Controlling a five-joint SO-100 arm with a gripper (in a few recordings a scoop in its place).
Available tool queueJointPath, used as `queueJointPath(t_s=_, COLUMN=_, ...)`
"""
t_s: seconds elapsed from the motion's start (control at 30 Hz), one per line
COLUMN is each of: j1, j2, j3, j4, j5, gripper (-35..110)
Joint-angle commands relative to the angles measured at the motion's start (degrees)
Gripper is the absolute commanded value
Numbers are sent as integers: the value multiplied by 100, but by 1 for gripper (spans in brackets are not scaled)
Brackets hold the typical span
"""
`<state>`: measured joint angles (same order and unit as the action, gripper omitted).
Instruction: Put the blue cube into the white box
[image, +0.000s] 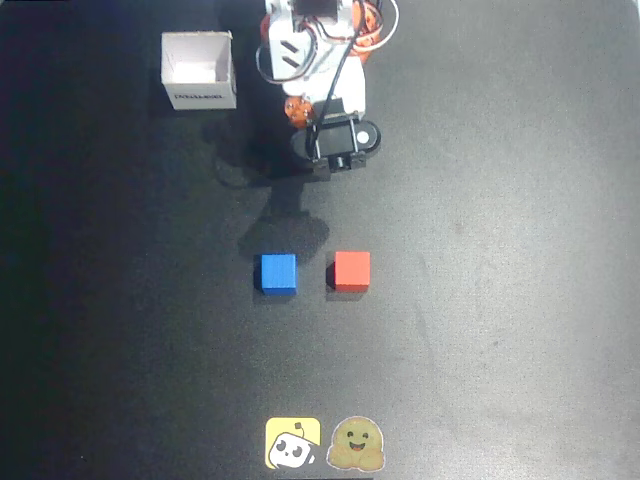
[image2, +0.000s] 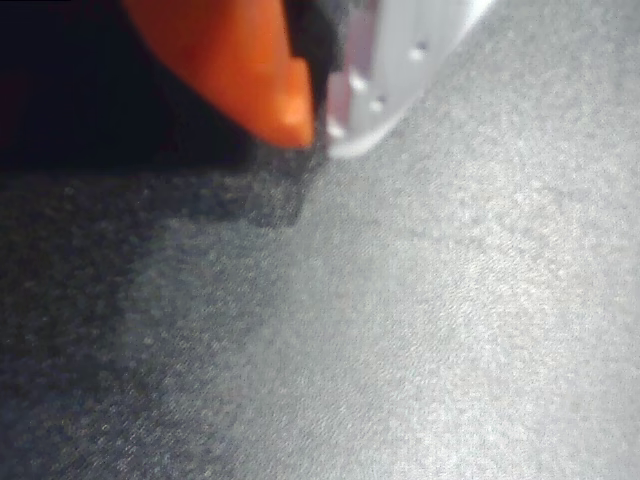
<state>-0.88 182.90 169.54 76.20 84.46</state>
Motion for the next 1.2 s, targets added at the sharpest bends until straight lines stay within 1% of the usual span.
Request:
queueJointPath(t_s=0.0, j1=448, j2=18, j3=-26, j4=35, j5=70, gripper=0)
queueJointPath(t_s=0.7, j1=457, j2=18, j3=-26, j4=26, j5=79, gripper=0)
queueJointPath(t_s=1.17, j1=404, j2=-70, j3=-615, j4=281, j5=26, gripper=0)
